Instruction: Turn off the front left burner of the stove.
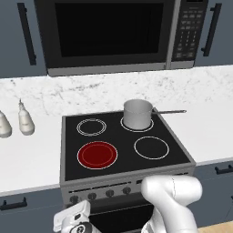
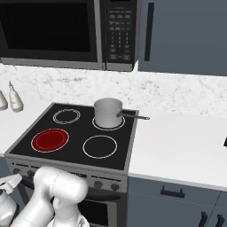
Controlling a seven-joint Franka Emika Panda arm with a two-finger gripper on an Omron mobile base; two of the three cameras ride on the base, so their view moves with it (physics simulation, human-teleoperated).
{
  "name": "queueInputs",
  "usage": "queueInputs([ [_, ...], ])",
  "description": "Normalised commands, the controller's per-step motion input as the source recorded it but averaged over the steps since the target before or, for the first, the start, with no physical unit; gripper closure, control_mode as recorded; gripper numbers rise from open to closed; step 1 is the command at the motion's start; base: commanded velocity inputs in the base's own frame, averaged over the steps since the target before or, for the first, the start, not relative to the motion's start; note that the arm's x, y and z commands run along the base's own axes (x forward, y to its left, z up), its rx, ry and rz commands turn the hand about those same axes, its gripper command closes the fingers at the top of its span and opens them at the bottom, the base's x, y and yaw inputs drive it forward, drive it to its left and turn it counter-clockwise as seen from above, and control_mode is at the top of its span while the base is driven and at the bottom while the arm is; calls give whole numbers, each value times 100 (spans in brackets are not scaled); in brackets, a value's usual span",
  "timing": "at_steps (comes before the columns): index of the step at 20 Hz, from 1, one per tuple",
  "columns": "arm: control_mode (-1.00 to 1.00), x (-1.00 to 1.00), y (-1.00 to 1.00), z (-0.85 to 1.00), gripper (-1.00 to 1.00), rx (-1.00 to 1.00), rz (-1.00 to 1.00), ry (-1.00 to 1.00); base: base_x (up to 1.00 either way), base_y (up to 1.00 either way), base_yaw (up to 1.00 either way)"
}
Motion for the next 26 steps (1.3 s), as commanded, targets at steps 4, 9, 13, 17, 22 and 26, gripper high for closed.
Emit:
queueInputs([
  [4, -100, 10, 0, 23, -100, 0, 0, 0, 0, 0, 0],
  [9, -100, 0, 0, 2, -100, 0, 0, 0, 0, 0, 0],
  [13, -100, 0, -8, 0, -100, 0, 0, 0, 0, 0, 0],
  [17, -100, 0, -13, 0, -100, 1, 0, 0, 0, 0, 0],
  [22, -100, 0, 0, 0, 100, 0, 0, 0, 0, 0, 0],
  [26, -100, 0, 0, 0, 100, 0, 0, 0, 0, 0, 0],
])
